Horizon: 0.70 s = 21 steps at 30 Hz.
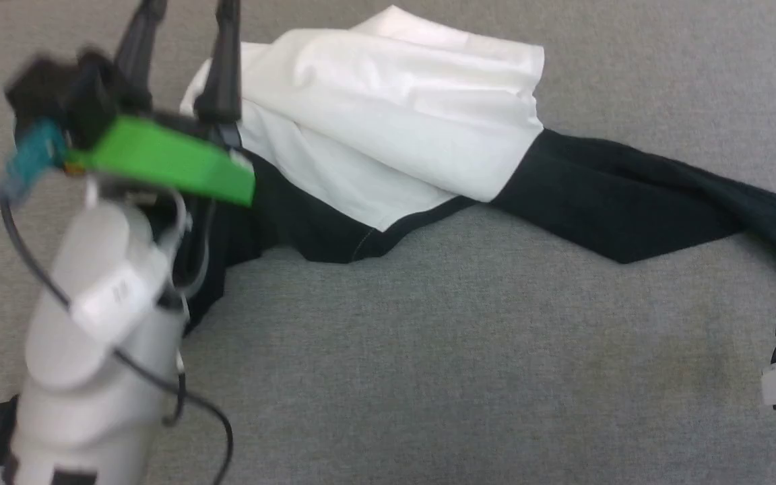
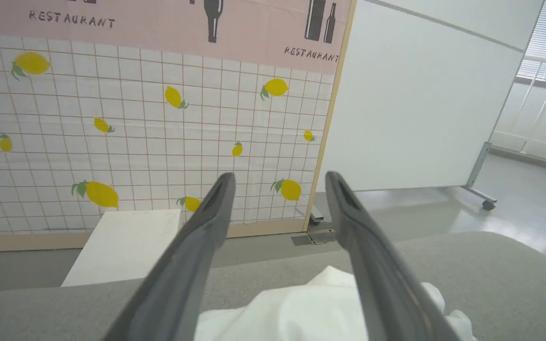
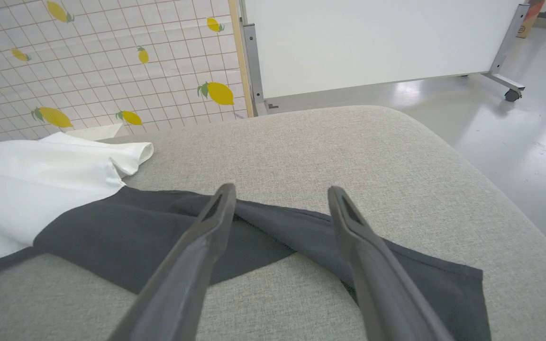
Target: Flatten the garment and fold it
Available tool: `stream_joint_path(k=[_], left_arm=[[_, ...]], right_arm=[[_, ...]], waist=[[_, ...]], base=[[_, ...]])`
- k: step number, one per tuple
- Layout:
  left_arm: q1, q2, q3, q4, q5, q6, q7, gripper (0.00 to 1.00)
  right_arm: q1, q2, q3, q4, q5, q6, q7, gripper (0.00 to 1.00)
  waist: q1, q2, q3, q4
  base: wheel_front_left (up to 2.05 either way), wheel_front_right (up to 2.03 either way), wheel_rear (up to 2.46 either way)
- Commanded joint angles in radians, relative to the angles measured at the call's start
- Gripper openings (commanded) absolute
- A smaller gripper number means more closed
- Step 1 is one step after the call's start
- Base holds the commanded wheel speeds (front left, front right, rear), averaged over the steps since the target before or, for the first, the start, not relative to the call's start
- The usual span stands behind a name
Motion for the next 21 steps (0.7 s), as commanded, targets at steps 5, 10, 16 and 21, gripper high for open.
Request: stream_joint_path(k=[5,10,16,21], left_arm=[[0.271,-0.021,0.002,-0.192,0.03,0.075,-0.079,1.0],[0.513,-0.061,-0.007,-0.319,0.073,0.136,-0.104,1.0],[0.677,-0.127,0.008,-0.412,0.127,0.156,-0.109,1.0],[0.716,-0.134,0.022,-0.406,0.165,0.119,-0.109,1.0]], right_arm=[[0.031,0.0,0.014,0.007,0.012,-0.002,0.003,1.0],[0.053,0.0,0.03,0.012,0.023,-0.002,0.01,1.0],[0.042,0.0,0.038,-0.009,-0.003,-0.002,0.055,1.0],[-0.05,-0.031,0.067,-0.019,-0.018,-0.002,0.192,1.0]], waist=[[-0.0001,0.0,-0.088,0.057],[-0.0001,0.0,-0.111,0.079],[-0.0001,0.0,-0.124,0.114],[-0.0001,0.0,-0.114,0.128]], base=[[0.0,0.0,0.0],[0.0,0.0,0.0],[0.0,0.0,0.0],[0.0,0.0,0.0]])
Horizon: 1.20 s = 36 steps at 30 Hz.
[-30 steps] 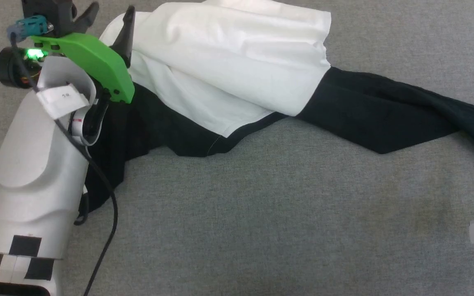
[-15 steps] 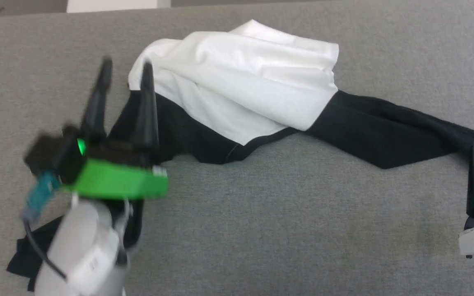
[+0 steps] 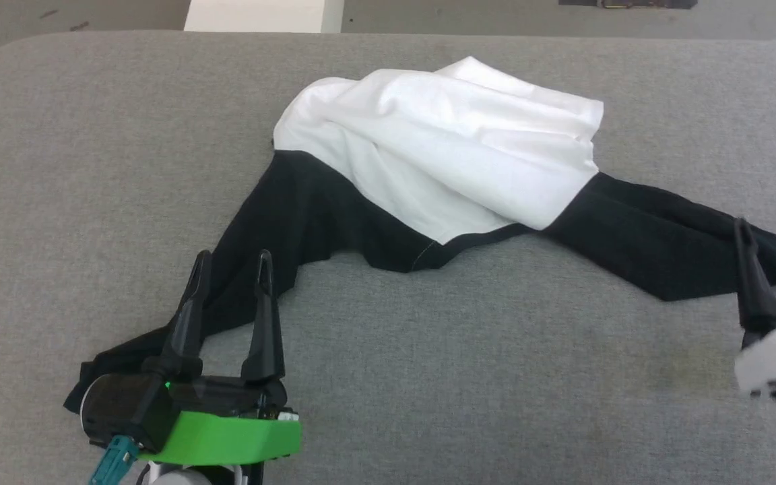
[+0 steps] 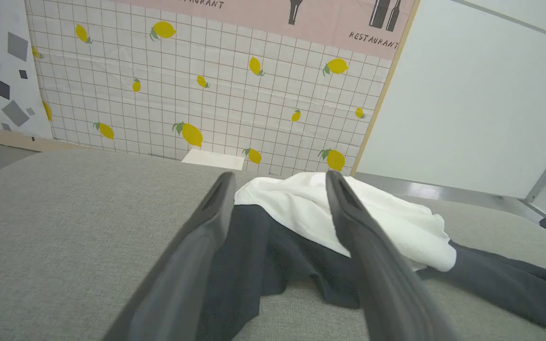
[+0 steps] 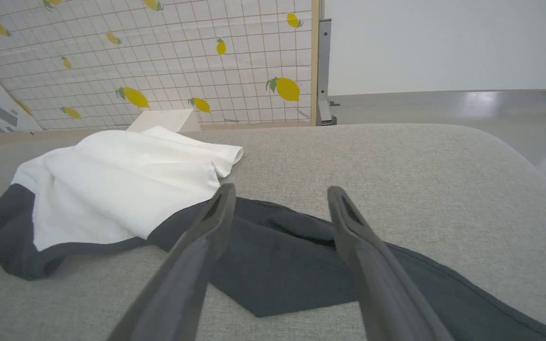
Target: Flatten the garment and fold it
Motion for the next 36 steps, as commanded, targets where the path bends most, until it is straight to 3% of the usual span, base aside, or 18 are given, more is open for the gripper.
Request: stream_joint_path(k=[1,10,16,20,21,22,23,30,36], left_arm=[[0.003,-0.004,0.005,0.002,0.016,-0.015,-0.007,1.0],[-0.046,-0.033,-0.011,0.033,0.051,-0.073,-0.007,1.0],[-0.065,-0.047,-0.016,0.056,0.056,-0.098,-0.007,1.0],[-0.076,-0.054,-0.014,0.061,0.064,-0.109,-0.007,1.0],[-0.078,-0.056,-0.014,0.063,0.065,-0.111,-0.007,1.0],[-0.081,-0.057,-0.014,0.065,0.067,-0.113,-0.007,1.0],[-0.083,-0.059,-0.015,0.068,0.068,-0.115,-0.007,1.0],[-0.083,-0.067,-0.007,0.082,0.065,-0.125,-0.007,1.0],[-0.093,-0.075,-0.016,0.084,0.058,-0.138,-0.007,1.0]], right_arm=[[-0.054,-0.039,0.009,0.009,0.011,-0.002,0.045,1.0],[-0.221,-0.246,0.043,0.166,0.077,-0.002,0.31,1.0],[-0.226,-0.325,0.089,0.24,0.09,-0.002,0.378,1.0],[-0.219,-0.333,0.114,0.298,0.105,-0.002,0.405,1.0],[-0.218,-0.334,0.117,0.311,0.105,-0.002,0.409,0.94],[-0.22,-0.333,0.115,0.327,0.102,-0.002,0.407,0.13],[-0.222,-0.333,0.115,0.339,0.098,-0.002,0.407,0.0],[-0.358,-0.345,0.104,0.313,0.091,-0.002,0.357,0.0],[-0.583,-0.45,0.114,0.29,0.036,-0.002,0.346,0.0]], waist=[[0.0,0.0,0.012,0.006],[0.0,0.0,0.082,0.02],[0.0,0.0,0.132,0.033],[0.0,0.0,0.154,0.037],[0.0,0.0,0.156,0.038],[0.0,0.0,0.158,0.039],[0.0,0.0,0.158,0.041],[0.0,0.0,0.137,0.048],[0.0,0.0,0.162,0.081]], base=[[0.0,0.0,0.0],[0.0,0.0,0.0],[0.0,0.0,0.0],[0.0,0.0,0.0],[0.0,0.0,0.0],[0.0,0.0,0.0],[0.0,0.0,0.0],[0.0,0.0,0.0],[0.0,0.0,0.0]])
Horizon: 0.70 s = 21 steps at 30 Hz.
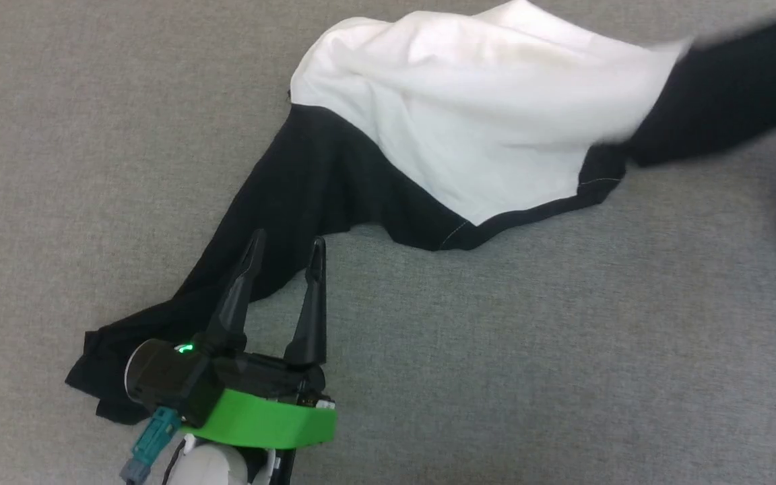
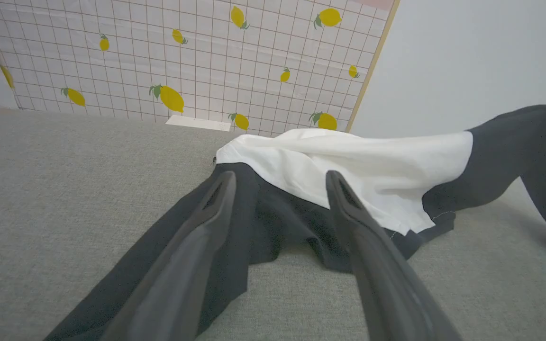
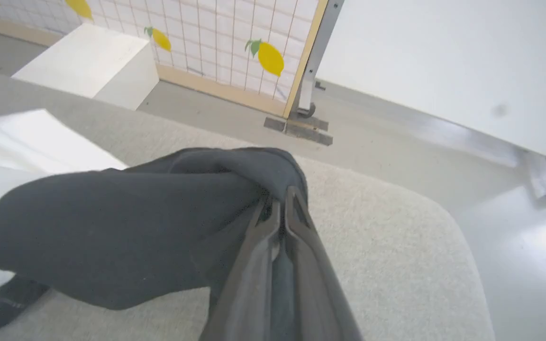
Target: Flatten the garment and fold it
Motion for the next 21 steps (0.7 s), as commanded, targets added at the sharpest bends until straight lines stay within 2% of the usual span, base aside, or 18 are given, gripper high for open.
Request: stream_joint_path(k=[1,6,7,8,9,10,15,21], left_arm=[[-0.023,-0.004,-0.003,0.002,0.004,-0.007,-0.005,1.0],[-0.046,-0.011,-0.02,0.017,-0.001,-0.013,-0.005,1.0],[-0.049,-0.012,-0.022,0.021,-0.002,-0.013,-0.005,1.0],[-0.051,-0.012,-0.026,0.025,-0.003,-0.013,-0.005,1.0],[-0.053,-0.013,-0.028,0.028,-0.004,-0.013,-0.005,1.0],[-0.054,-0.014,-0.029,0.03,-0.005,-0.013,-0.005,1.0],[-0.059,-0.016,-0.034,0.041,-0.01,-0.009,-0.005,1.0],[-0.055,-0.017,-0.025,0.058,-0.01,-0.014,-0.005,1.0]], right_arm=[[-0.05,-0.013,-0.001,0.01,-0.022,-0.002,-0.015,0.0],[-0.175,-0.06,0.013,0.126,-0.119,-0.002,-0.09,0.0],[-0.185,-0.055,0.008,0.155,-0.131,-0.002,-0.1,0.06],[-0.19,-0.048,0.009,0.19,-0.148,-0.002,-0.113,0.47],[-0.189,-0.04,0.015,0.223,-0.159,-0.002,-0.119,0.67],[-0.189,-0.031,0.016,0.247,-0.165,-0.002,-0.122,1.0],[-0.182,0.001,0.048,0.309,-0.161,-0.002,-0.175,1.0],[-0.175,0.029,0.145,0.238,-0.03,-0.002,-0.212,1.0]], waist=[[0.0,-0.0001,0.027,0.024],[0.0,-0.0001,0.069,0.066],[0.0,-0.0001,0.074,0.072],[0.0,-0.0001,0.078,0.077],[0.0,-0.0001,0.081,0.082],[0.0,-0.0001,0.083,0.083],[0.0,-0.0001,0.077,0.079],[0.0,-0.0001,0.021,0.051]], base=[[0.0,0.0,0.0],[0.0,0.0,0.0],[0.0,0.0,0.0],[0.0,0.0,0.0],[0.0,0.0,0.0],[0.0,0.0,0.0],[0.0,0.0,0.0],[0.0,0.0,0.0]])
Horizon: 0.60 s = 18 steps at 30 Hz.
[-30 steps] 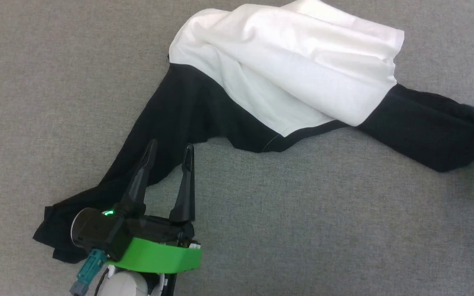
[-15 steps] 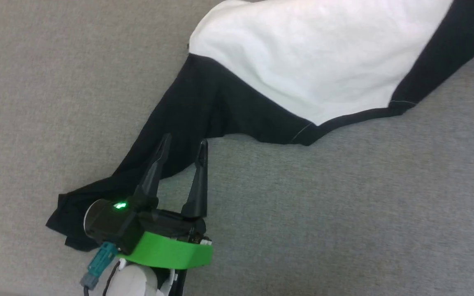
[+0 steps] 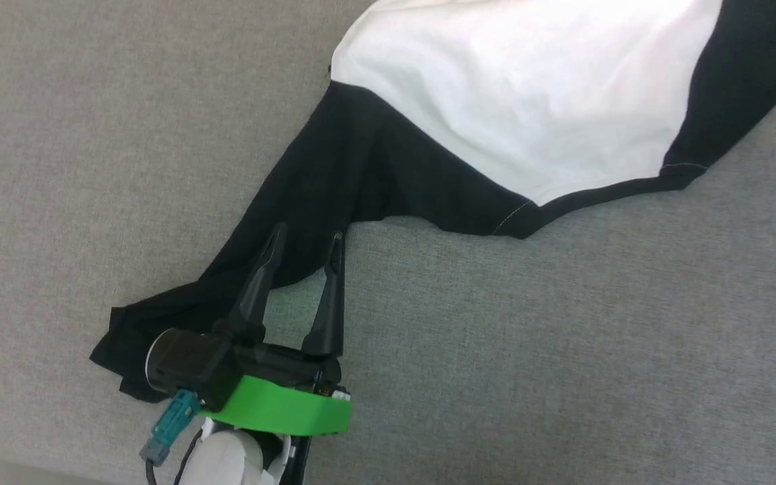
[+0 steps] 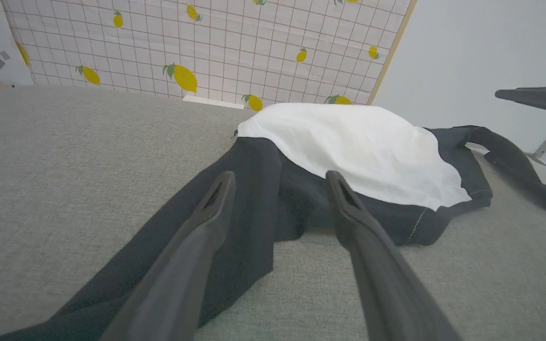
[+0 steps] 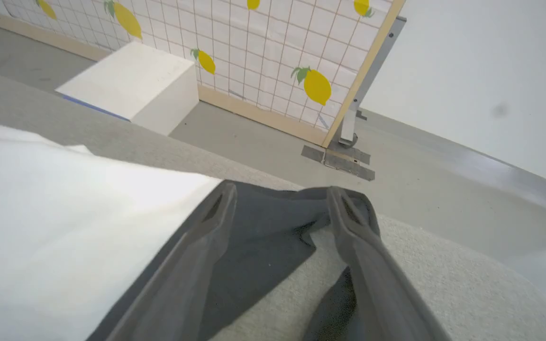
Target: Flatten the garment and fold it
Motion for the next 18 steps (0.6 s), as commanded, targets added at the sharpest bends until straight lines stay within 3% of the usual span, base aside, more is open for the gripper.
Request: stream_joint_path(k=[1,8,12,18], left_arm=[[-0.01,-0.005,0.003,0.004,0.0,-0.006,-0.005,1.0],[0.022,-0.005,0.013,0.005,-0.004,-0.005,-0.005,1.0],[0.027,-0.005,0.009,-0.004,-0.005,-0.011,-0.005,1.0],[0.018,-0.006,0.0,-0.004,-0.013,-0.017,-0.005,1.0]], right_arm=[[0.021,0.009,0.025,-0.033,0.041,-0.001,0.009,1.0],[0.194,0.048,0.145,-0.232,0.247,-0.001,0.209,1.0],[0.278,0.024,0.205,-0.309,0.285,-0.001,0.284,1.0],[0.293,-0.046,0.309,-0.317,0.281,-0.001,0.294,1.0]], waist=[[-0.0001,0.0,-0.045,-0.025],[-0.0001,0.0,-0.094,-0.042],[-0.0001,0.0,-0.079,-0.029],[-0.0001,0.0,-0.035,0.005]], base=[[0.0,0.0,0.0],[0.0,0.0,0.0],[0.0,0.0,0.0],[0.0,0.0,0.0]])
